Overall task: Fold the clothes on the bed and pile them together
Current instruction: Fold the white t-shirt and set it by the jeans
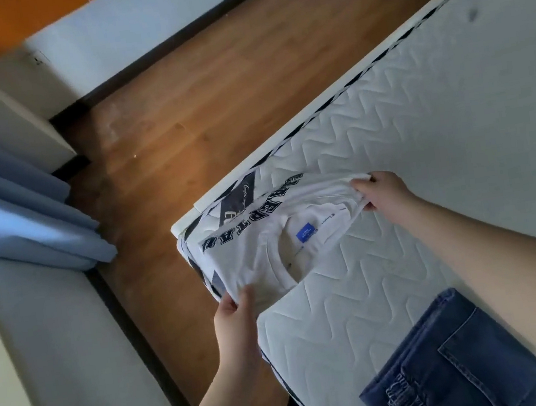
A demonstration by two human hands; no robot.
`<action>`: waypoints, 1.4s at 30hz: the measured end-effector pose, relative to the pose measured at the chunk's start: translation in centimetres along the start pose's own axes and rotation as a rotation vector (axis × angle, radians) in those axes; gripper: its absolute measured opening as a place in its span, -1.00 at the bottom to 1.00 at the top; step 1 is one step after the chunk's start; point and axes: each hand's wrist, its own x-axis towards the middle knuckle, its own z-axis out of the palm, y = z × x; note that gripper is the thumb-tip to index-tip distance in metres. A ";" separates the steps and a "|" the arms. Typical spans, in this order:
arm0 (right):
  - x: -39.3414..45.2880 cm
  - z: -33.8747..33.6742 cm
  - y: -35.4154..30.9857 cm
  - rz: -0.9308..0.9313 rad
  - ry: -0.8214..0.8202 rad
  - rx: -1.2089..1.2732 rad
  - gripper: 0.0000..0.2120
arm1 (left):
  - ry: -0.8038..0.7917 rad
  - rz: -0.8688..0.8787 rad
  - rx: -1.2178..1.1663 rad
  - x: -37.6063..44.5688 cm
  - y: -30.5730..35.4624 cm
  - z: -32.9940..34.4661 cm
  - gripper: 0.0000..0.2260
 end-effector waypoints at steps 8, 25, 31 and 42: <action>2.4 0.6 17.5 0.186 -0.025 -0.231 -0.75 | 0.022 -0.439 -0.101 2.6 -17.1 2.9 -0.92; -1.0 -6.5 29.2 0.076 0.056 -0.550 -0.68 | -0.039 -0.447 0.281 -3.2 -28.0 4.0 -0.74; -0.4 -6.2 28.9 0.038 0.119 -0.649 -0.72 | -0.093 -0.429 0.621 -2.8 -28.2 4.3 -0.69; 1.3 1.6 25.3 -0.463 0.086 -0.824 -0.60 | 0.062 0.380 0.944 5.6 -20.3 3.0 -0.96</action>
